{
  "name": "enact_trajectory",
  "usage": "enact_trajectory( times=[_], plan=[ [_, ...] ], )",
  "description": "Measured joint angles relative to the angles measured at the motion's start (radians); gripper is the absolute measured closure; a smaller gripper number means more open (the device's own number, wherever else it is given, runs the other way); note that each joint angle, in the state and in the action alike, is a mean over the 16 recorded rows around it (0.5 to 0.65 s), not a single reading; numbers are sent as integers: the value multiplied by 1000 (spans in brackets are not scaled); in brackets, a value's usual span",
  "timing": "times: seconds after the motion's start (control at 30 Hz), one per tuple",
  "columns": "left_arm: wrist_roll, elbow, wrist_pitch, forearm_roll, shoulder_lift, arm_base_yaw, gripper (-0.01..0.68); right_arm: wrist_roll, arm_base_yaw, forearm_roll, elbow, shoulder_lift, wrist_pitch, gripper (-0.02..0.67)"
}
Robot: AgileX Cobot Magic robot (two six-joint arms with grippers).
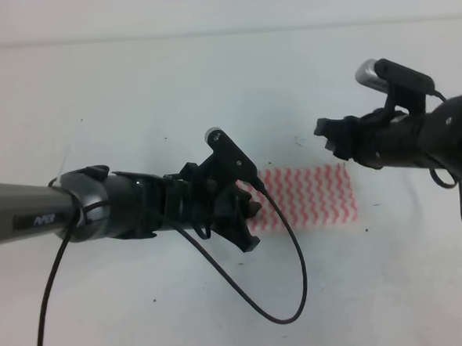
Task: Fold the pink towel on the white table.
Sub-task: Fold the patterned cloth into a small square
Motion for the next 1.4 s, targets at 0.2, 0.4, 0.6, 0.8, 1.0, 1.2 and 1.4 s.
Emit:
enact_trajectory(
  times=[0.2, 0.4, 0.6, 0.8, 1.0, 1.2, 1.4],
  plan=[
    [14, 0, -4, 3, -2, 0, 525, 0, -4, -36, -45, 25, 72, 551],
    [14, 0, -13, 0, -3, 0, 525, 1, -20, -60, -68, 68, 110, 630],
    [13, 0, -23, -3, -3, 0, 525, 1, -44, -67, -71, 115, 109, 666],
    [12, 1, -28, -6, -3, 0, 525, 1, -65, -71, -71, 142, 104, 666],
    [19, 0, -27, -3, -10, 0, 525, 1, -79, -81, -82, 143, 125, 666],
    [22, 1, -37, 0, -42, 0, 525, 1, -88, -96, -114, 137, 195, 666],
    [3, 1, -54, 3, -92, 0, 525, 0, -86, -119, -152, 133, 309, 666]
  ],
)
